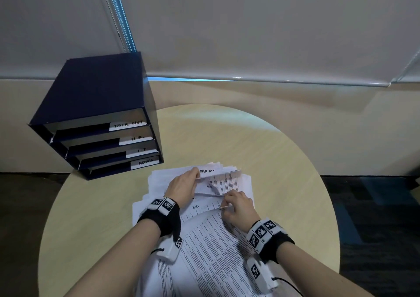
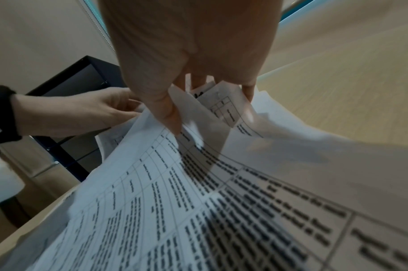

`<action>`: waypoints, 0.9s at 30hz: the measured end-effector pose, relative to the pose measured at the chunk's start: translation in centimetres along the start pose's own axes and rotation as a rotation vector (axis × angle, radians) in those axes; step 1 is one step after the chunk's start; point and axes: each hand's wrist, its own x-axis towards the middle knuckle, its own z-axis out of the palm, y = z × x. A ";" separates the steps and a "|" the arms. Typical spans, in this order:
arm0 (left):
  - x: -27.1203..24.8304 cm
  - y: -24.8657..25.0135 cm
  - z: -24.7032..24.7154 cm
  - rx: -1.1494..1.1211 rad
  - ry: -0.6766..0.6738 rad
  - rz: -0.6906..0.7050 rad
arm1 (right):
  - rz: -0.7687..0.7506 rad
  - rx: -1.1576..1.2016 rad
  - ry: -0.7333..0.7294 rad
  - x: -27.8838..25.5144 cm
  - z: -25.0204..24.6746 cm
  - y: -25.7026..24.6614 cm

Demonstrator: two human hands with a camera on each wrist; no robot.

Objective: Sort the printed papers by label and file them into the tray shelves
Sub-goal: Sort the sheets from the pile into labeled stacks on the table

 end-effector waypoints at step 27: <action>-6.0 -3.2 -14.7 -0.601 -0.058 -0.343 | 0.152 1.105 0.261 -5.0 -9.8 2.2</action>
